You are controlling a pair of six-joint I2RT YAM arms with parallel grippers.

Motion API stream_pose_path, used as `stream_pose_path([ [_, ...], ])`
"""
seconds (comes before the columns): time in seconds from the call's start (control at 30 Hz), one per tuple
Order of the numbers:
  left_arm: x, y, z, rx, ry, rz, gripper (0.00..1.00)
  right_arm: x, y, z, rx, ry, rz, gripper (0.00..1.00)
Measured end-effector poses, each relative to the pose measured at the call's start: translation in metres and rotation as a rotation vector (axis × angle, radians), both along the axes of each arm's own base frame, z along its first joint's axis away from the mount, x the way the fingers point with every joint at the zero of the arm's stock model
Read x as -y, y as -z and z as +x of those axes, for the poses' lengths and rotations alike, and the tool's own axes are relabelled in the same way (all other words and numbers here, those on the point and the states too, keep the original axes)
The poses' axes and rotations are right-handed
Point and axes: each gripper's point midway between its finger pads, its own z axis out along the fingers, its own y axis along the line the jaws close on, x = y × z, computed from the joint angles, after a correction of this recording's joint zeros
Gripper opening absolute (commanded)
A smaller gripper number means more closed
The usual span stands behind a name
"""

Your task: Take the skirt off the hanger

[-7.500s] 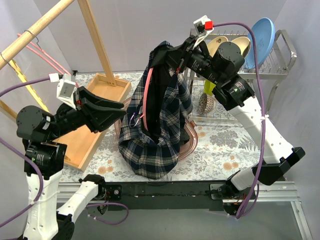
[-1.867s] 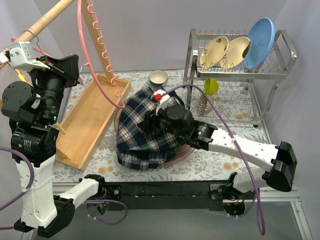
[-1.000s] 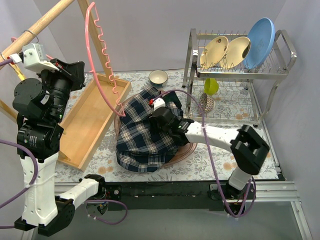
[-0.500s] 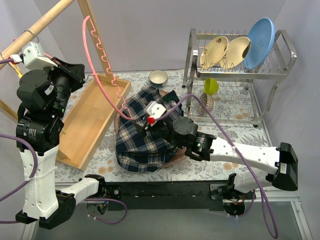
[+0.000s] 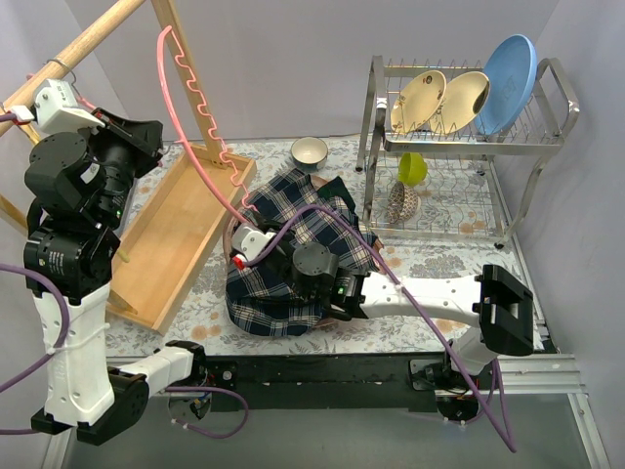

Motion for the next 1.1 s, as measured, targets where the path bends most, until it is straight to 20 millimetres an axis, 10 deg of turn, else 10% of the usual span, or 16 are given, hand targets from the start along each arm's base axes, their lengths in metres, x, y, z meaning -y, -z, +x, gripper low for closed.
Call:
stream_pose_path([
  [0.07, 0.000, 0.001, 0.000, -0.003, 0.000, -0.003, 0.00, 0.002, -0.010, 0.004, 0.025, 0.029, 0.014, 0.03],
  [0.17, 0.000, -0.002, -0.003, 0.018, 0.000, -0.014, 0.00, 0.004, -0.020, 0.007, 0.050, 0.050, 0.018, 0.01],
  [0.3, 0.002, -0.012, -0.016, 0.061, 0.028, -0.011, 0.54, 0.000, -0.025, 0.004, 0.050, 0.025, 0.025, 0.01],
  [0.5, 0.012, -0.041, -0.054, 0.223, 0.130, -0.015, 0.96, 0.003, -0.035, 0.012, -0.050, -0.054, 0.057, 0.01],
  [0.8, 0.011, -0.112, -0.157, 0.566, 0.235, -0.026, 0.98, 0.008, -0.071, 0.016, -0.261, -0.221, 0.119, 0.01],
  [1.1, 0.007, -0.127, -0.229, 0.755, 0.287, -0.003, 0.98, -0.022, -0.127, 0.015, -0.450, -0.429, 0.188, 0.01],
])
